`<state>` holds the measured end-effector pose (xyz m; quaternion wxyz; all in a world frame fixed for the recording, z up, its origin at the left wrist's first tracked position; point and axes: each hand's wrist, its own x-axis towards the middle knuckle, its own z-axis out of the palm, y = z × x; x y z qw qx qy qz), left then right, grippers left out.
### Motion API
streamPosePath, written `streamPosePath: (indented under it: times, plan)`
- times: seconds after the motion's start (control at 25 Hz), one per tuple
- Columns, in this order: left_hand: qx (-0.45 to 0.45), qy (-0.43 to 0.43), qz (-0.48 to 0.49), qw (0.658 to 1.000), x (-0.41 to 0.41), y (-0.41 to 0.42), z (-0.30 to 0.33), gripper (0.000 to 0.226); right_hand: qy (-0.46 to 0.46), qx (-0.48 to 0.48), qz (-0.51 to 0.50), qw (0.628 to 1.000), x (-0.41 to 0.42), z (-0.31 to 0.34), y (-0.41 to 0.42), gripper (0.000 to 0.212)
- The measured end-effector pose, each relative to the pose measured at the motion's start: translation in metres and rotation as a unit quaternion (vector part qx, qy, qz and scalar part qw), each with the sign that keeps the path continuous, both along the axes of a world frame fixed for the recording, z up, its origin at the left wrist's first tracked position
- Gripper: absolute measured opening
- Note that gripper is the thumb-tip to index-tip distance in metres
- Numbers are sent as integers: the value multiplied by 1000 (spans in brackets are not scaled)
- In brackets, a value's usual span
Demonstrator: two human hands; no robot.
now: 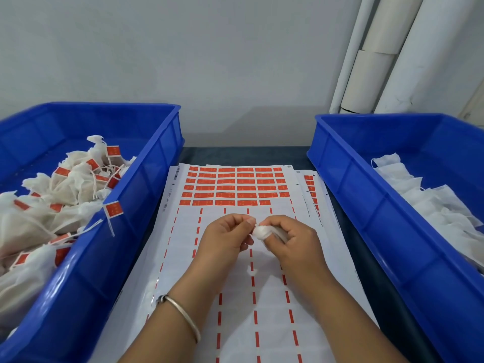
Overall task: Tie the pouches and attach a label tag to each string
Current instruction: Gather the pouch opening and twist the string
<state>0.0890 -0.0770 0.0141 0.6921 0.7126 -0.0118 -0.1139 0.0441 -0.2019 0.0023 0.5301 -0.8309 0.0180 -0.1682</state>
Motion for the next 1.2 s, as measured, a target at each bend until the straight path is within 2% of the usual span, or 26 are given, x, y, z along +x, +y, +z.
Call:
streamPosePath:
  times: [0.2,0.28,0.36,0.52,0.72,0.84,0.96,1.08,1.2]
  plan:
    - [-34,-21,-49,998,0,2,-1,7,9,13,-5,1000,0,1,1,14]
    - [-26,-66,-108,992,-3,3,-2,29,14,26,-24,999,2,2,-2,14]
    - [4,-107,-131,986,-4,2,-2,39,34,39,-26,998,2,4,-3,14]
    - [-7,-120,-119,986,0,5,-1,40,80,111,0,991,2,5,-2,7]
    - [22,-149,-97,984,1,5,-2,31,112,160,3,981,3,8,-3,14]
    - [26,-165,-84,982,0,5,-3,22,143,232,33,962,3,8,-3,17]
    - [39,-179,-66,981,-3,3,-4,20,185,316,79,927,1,12,-3,23]
    - [83,-208,-46,974,-5,1,-3,26,199,402,117,886,1,15,-5,27]
    - [123,-236,-51,963,-7,5,-2,43,200,436,101,872,2,15,-5,24]
